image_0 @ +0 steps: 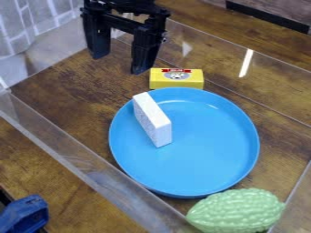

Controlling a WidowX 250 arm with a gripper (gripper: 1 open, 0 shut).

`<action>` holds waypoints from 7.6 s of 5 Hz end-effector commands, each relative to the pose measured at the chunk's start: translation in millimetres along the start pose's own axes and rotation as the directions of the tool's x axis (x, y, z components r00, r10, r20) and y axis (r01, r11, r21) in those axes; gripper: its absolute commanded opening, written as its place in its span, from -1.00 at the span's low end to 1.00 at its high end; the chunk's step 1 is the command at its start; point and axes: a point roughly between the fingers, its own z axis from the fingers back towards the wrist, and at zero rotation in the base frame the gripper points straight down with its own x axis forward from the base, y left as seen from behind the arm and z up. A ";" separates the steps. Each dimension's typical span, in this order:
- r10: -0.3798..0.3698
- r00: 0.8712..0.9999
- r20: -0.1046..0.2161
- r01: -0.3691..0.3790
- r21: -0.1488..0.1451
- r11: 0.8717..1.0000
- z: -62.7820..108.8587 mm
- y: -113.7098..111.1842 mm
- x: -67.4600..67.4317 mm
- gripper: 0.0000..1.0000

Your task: Remove the white object from inside the blue tray and put it on the table

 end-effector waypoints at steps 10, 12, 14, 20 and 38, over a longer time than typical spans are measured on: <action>0.417 0.909 -0.027 -0.414 -0.186 0.891 -56.5 -42.7 23.0 1.00; 0.398 0.917 -0.003 -0.391 -0.193 0.900 -48.8 -32.3 27.0 1.00; 0.398 0.917 0.018 -0.386 -0.203 0.900 -49.7 -29.0 32.9 1.00; 0.376 0.926 0.047 -0.358 -0.213 0.909 -49.5 -32.2 33.7 1.00; 0.041 0.939 0.341 -0.013 -0.082 0.997 29.2 -41.3 118.8 -1.00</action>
